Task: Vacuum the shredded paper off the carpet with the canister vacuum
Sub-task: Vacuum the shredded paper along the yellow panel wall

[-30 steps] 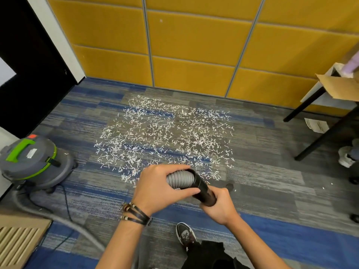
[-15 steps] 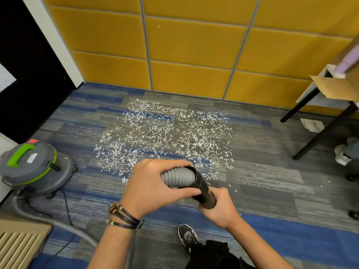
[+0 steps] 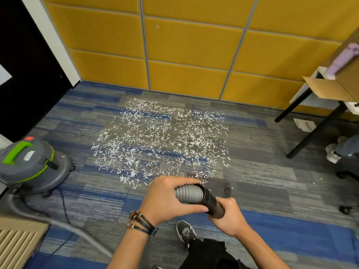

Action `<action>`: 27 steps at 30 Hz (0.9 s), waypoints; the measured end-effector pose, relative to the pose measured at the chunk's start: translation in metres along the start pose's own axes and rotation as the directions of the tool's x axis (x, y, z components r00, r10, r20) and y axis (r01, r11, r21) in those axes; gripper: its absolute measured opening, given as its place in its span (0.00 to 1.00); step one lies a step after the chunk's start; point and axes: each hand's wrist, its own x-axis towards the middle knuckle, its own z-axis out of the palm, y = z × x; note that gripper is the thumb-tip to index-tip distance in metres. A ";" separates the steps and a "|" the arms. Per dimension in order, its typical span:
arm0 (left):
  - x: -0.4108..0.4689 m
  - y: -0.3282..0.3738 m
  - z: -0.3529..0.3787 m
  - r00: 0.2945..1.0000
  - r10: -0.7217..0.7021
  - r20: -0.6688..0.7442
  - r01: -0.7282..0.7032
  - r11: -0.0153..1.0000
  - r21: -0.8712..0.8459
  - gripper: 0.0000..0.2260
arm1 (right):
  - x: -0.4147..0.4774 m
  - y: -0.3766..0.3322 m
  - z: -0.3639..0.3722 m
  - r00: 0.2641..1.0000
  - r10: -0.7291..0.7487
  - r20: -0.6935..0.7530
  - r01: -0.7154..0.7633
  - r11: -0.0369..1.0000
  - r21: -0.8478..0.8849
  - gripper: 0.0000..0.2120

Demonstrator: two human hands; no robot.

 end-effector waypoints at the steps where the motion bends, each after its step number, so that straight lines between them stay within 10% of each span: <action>1: -0.004 -0.001 0.001 1.000 0.000 0.006 0.000 1.000 0.008 0.28 | -0.003 0.001 0.002 1.000 0.007 0.006 -0.007 1.000 0.001 0.08; 9: -0.043 -0.010 -0.032 0.993 -0.019 -0.115 0.023 0.999 0.030 0.27 | -0.006 -0.030 0.037 0.998 -0.038 0.043 0.036 0.998 0.045 0.01; 19: -0.103 -0.006 -0.070 0.957 0.022 -0.288 -0.001 0.997 0.074 0.26 | -0.017 -0.079 0.074 0.981 -0.171 0.091 0.165 0.983 0.077 0.15; 27: -0.117 -0.005 -0.057 0.970 0.049 -0.238 -0.065 0.996 -0.062 0.27 | -0.045 -0.077 0.052 0.967 -0.175 0.185 0.178 0.984 0.002 0.04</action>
